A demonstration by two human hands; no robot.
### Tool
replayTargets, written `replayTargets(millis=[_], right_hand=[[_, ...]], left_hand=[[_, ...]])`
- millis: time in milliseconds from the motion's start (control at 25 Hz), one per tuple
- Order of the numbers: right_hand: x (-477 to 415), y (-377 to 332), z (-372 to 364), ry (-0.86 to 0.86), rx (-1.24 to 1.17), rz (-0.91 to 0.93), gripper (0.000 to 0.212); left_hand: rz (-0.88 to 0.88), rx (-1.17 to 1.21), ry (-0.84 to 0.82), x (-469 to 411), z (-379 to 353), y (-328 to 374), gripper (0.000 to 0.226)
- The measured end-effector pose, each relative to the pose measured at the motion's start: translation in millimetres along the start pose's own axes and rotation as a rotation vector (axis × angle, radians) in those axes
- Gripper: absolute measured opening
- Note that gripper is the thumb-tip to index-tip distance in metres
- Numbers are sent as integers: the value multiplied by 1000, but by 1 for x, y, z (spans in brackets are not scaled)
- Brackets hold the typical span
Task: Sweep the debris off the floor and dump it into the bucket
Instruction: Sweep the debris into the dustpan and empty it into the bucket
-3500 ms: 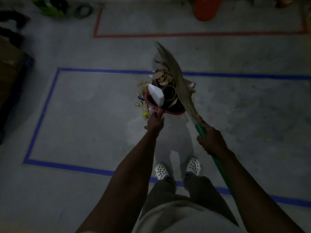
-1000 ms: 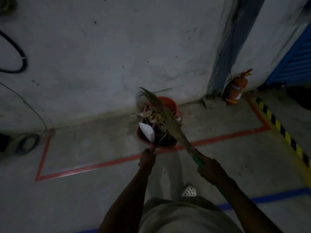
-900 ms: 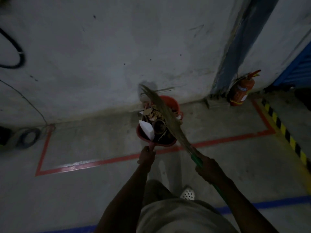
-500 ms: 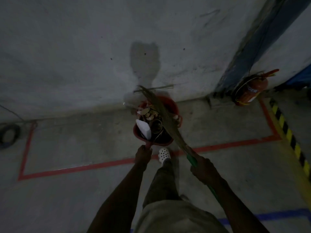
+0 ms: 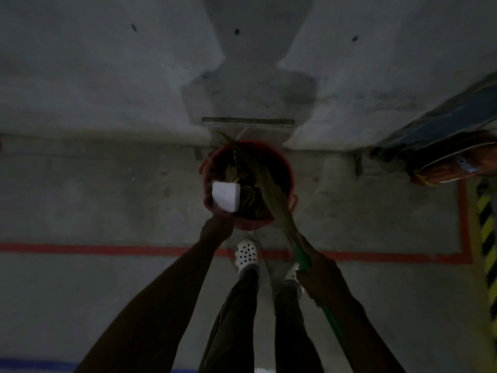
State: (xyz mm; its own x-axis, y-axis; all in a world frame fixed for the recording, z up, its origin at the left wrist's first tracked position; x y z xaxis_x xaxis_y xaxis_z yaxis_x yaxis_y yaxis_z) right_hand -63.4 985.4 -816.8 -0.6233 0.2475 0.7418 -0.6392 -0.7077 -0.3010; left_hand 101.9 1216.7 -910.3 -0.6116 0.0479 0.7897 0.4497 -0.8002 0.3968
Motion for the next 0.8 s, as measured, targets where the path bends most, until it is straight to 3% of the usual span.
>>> replayTargets(millis=[120,400,560,800], right_hand=[[-13,11,9,-29,46,-52,89],[26,13,40,-58,-26,-45,89],[38,21,50,-106,-65,-83,91],[47,40,54,-110,-118,-95,94]], left_hand=[[-89,-274,34,-12,3,16,41],[-101,-221,99,50,15,48,38],[-115,-371,104,75,18,64,39],[-53,-386,112,93,6,65,42]])
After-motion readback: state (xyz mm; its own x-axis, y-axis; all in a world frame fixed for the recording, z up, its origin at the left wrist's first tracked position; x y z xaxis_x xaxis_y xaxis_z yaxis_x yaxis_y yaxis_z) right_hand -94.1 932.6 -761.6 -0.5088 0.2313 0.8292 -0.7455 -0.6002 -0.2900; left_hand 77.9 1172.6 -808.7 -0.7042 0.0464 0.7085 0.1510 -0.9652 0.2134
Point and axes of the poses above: each hand's wrist, its own x-axis away from the middle knuckle, its own z-axis out of the back of the hand, y = z × x, the point moved 6 cm from there along -x, towards the middle knuckle, and after that the axes turned 11 degrees about x, right-handed, at the moved point
